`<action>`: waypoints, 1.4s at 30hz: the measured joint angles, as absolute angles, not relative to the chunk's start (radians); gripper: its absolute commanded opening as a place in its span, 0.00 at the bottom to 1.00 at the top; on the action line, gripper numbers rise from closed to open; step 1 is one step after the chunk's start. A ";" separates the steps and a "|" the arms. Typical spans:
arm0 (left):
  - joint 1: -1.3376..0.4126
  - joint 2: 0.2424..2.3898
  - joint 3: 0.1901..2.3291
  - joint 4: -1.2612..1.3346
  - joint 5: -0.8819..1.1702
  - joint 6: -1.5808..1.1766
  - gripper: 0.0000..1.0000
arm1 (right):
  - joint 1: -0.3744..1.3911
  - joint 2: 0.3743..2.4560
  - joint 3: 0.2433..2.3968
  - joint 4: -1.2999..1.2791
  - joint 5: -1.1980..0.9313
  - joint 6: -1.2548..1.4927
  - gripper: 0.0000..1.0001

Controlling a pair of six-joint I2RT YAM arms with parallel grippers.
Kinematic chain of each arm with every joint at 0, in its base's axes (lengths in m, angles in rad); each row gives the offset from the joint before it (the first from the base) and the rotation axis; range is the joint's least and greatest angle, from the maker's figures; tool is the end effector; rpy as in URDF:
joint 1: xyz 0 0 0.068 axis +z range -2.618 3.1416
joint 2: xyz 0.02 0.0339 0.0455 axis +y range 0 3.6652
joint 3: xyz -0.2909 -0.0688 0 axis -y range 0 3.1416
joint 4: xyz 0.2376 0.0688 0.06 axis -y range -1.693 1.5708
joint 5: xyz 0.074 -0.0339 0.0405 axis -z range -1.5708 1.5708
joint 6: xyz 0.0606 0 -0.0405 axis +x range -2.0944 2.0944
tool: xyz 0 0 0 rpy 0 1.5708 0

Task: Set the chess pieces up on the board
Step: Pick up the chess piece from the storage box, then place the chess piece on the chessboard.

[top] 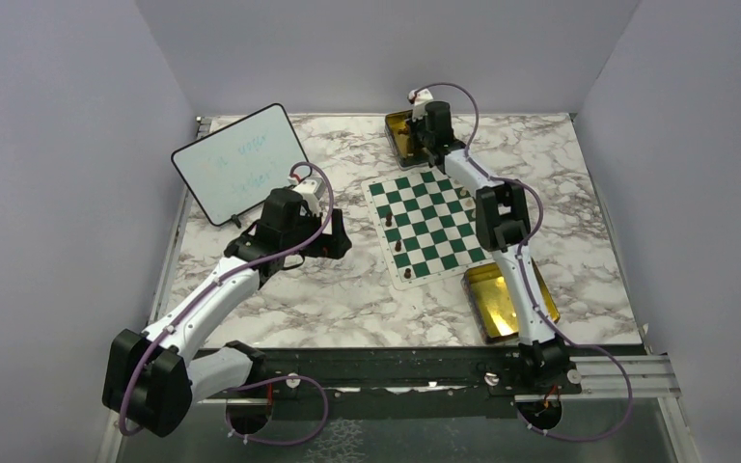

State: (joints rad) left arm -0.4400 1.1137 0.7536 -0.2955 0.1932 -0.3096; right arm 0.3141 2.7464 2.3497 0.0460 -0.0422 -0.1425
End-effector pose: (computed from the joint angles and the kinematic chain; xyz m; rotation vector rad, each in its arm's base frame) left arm 0.2130 -0.1131 0.2656 0.2574 2.2709 -0.6174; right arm 0.6242 0.2055 0.1428 -0.4631 1.8677 0.1557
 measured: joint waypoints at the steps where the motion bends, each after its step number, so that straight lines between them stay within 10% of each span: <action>1: -0.440 1.114 0.756 -0.296 0.193 -0.310 0.99 | 0.314 2.735 2.333 0.049 -0.042 -0.144 0.18; 42: -0.440 1.041 0.763 -0.341 0.188 -0.308 0.99 | 0.328 1.856 1.428 0.055 -0.195 -0.105 0.15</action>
